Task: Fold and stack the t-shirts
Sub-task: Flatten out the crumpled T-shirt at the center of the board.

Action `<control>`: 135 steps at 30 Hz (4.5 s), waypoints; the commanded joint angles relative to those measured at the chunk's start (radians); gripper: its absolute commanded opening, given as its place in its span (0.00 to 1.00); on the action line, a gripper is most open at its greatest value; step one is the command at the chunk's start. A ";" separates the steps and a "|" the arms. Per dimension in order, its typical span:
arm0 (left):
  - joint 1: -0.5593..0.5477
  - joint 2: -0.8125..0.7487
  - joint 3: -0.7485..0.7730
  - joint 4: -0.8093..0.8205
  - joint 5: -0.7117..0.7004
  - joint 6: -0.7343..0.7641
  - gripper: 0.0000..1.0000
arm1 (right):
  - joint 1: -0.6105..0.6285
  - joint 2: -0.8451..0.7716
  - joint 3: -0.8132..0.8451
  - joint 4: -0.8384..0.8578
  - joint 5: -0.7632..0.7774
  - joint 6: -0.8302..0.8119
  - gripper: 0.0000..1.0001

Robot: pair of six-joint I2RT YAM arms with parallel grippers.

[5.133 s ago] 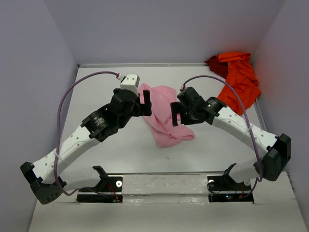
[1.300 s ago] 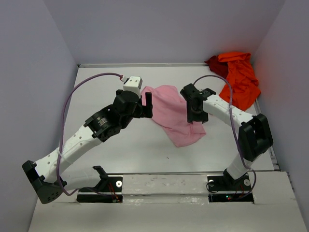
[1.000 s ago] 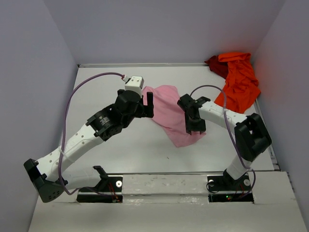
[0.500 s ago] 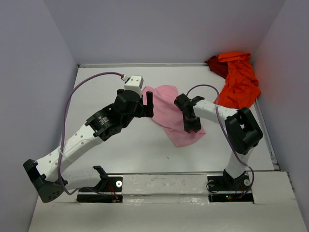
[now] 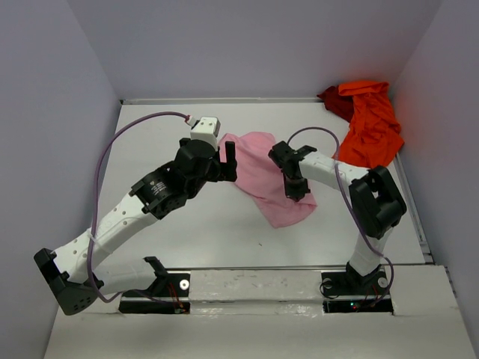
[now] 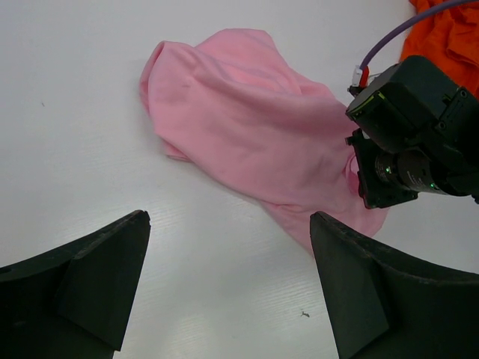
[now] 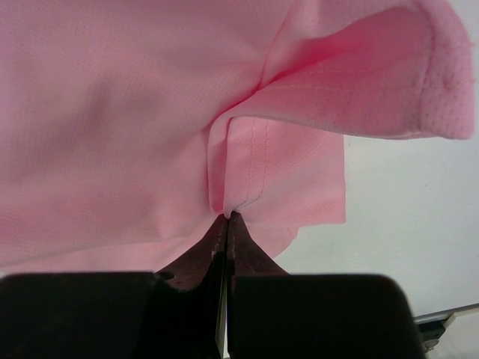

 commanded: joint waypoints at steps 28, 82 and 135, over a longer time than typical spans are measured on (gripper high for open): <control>-0.005 0.026 0.113 0.021 -0.023 0.035 0.97 | 0.003 -0.125 1.035 -0.031 -0.237 -0.188 0.00; 0.127 -0.223 -0.004 -0.209 -0.247 -0.184 0.97 | 0.410 0.075 1.078 0.169 -0.573 -0.208 0.00; 0.224 0.061 -0.216 -0.064 0.026 -0.315 0.95 | 0.274 -0.165 0.768 -0.374 0.303 -0.102 0.00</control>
